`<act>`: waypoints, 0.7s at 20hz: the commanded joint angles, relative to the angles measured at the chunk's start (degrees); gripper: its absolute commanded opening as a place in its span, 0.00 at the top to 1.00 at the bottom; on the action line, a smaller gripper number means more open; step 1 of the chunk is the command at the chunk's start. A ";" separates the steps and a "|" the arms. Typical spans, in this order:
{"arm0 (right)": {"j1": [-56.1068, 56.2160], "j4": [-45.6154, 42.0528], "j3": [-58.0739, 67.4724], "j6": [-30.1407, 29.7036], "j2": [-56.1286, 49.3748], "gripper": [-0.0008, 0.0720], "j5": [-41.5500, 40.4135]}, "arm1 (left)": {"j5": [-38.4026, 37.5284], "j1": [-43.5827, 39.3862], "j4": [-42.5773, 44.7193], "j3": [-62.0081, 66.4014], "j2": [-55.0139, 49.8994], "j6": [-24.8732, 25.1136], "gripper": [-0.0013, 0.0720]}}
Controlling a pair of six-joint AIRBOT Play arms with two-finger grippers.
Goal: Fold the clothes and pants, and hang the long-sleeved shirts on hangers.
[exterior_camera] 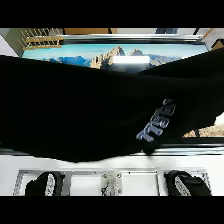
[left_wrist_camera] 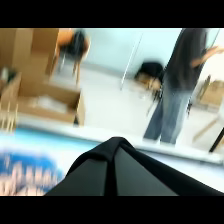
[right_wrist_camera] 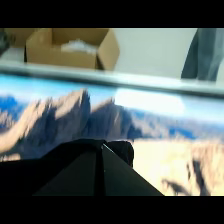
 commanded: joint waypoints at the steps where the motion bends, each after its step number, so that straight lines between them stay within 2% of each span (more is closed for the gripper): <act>1: 0.11 -0.09 -3.21 3.98 -8.39 0.98 10.34 | -2.75 1.01 -0.15 -9.57 -5.79 -0.46 0.98; 4: 0.20 -0.17 -8.92 3.89 -19.21 0.98 9.03 | 0.37 -1.03 0.02 -19.58 -16.94 2.51 0.98; 7: 0.61 -0.15 -9.84 2.97 -31.54 0.98 2.40 | 10.21 -8.00 0.13 -22.32 -31.63 6.84 0.98; 10: 0.94 0.28 -9.84 2.14 -39.82 0.98 -8.28 | 18.32 -15.15 0.13 -14.05 -49.24 7.87 0.98; 12: 0.94 0.28 -9.84 2.16 -42.86 0.97 -14.34 | 18.45 -18.18 0.02 -4.55 -60.02 8.13 0.98; 13: 0.90 0.33 -9.84 2.19 -43.71 0.96 -16.96 | 17.49 -19.32 0.00 0.26 -64.50 7.19 0.91; 14: 0.87 0.26 -9.84 2.16 -44.06 0.93 -18.78 | 16.48 -19.96 0.00 4.22 -67.71 6.21 0.48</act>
